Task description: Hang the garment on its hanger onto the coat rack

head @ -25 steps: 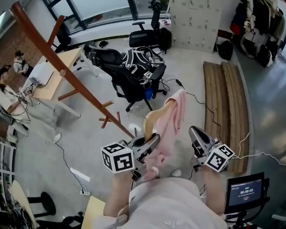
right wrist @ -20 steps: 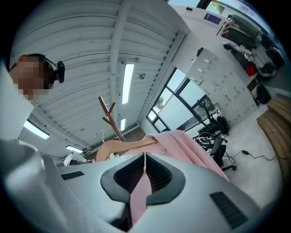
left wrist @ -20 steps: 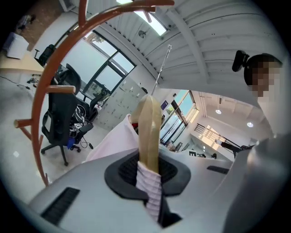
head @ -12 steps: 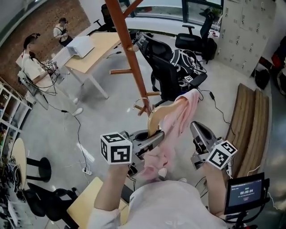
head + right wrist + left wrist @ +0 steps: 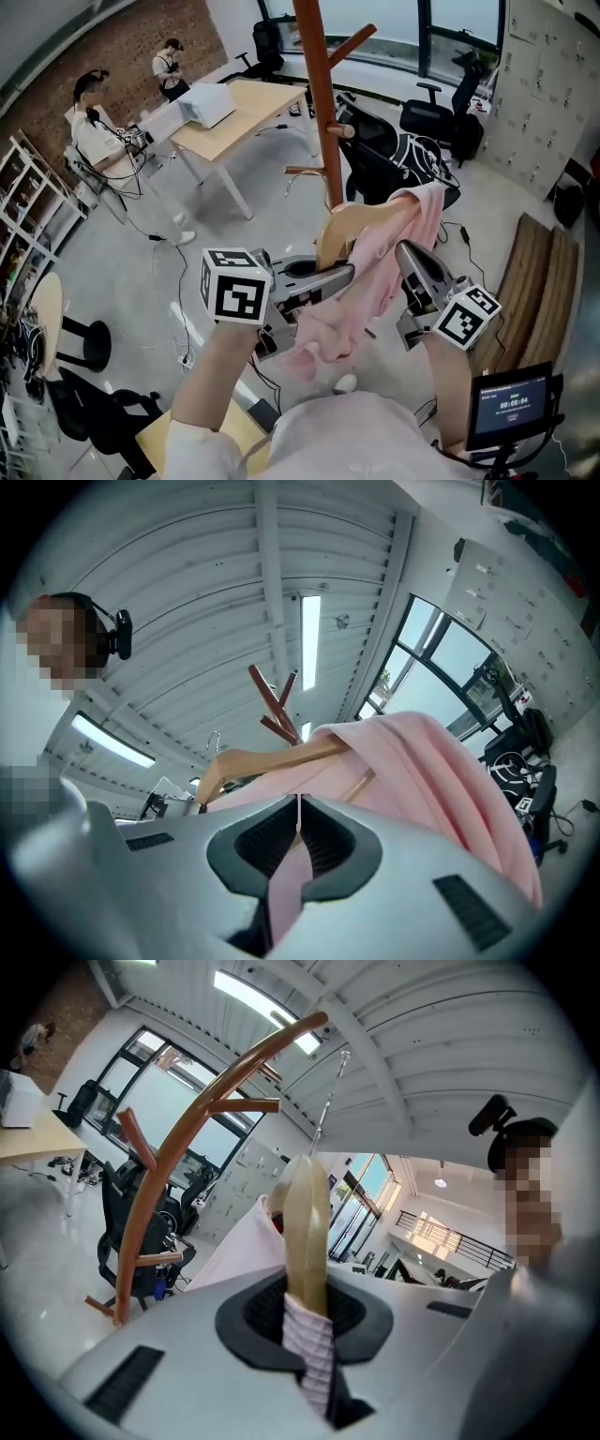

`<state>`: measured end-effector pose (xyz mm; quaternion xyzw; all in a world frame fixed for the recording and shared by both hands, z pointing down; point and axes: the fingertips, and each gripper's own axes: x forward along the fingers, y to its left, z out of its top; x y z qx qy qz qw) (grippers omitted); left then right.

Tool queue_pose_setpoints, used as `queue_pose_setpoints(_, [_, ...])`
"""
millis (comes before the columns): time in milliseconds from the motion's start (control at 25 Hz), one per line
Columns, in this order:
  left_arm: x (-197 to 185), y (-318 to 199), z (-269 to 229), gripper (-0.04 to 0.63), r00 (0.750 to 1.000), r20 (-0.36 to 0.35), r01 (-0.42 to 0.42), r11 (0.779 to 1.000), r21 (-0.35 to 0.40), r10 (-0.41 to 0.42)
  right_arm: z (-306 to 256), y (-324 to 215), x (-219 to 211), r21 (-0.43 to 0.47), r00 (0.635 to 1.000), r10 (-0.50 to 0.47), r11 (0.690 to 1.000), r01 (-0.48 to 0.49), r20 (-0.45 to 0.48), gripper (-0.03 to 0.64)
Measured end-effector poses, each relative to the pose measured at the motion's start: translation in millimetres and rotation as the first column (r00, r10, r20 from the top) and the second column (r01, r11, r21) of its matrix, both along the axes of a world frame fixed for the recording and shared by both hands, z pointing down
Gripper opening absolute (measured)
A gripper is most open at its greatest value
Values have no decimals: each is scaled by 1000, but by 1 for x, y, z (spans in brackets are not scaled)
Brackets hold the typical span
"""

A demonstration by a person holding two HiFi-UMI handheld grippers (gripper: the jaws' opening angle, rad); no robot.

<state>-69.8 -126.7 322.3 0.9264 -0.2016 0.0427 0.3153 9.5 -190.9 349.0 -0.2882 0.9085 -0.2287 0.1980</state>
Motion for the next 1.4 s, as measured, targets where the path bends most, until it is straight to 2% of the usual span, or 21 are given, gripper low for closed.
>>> queue_pose_setpoints(280, [3, -20, -39, 20, 998, -1, -56, 998, 24, 56, -44, -20, -13, 65, 1000, 11, 998, -11, 5, 17])
queue_pose_setpoints(520, [10, -41, -50, 20, 995, -26, -98, 995, 15, 98, -57, -35, -5, 76, 999, 51, 996, -51, 3, 17])
queue_pose_setpoints(880, [22, -60, -37, 20, 987, -42, -155, 988, -11, 154, -45, -52, 6, 53, 994, 106, 993, -104, -36, 17])
queue_pose_setpoints(1400, [31, -67, -12, 20, 980, -72, -189, 980, -64, 185, -19, -59, 14, -19, 988, 135, 990, -137, -75, 17])
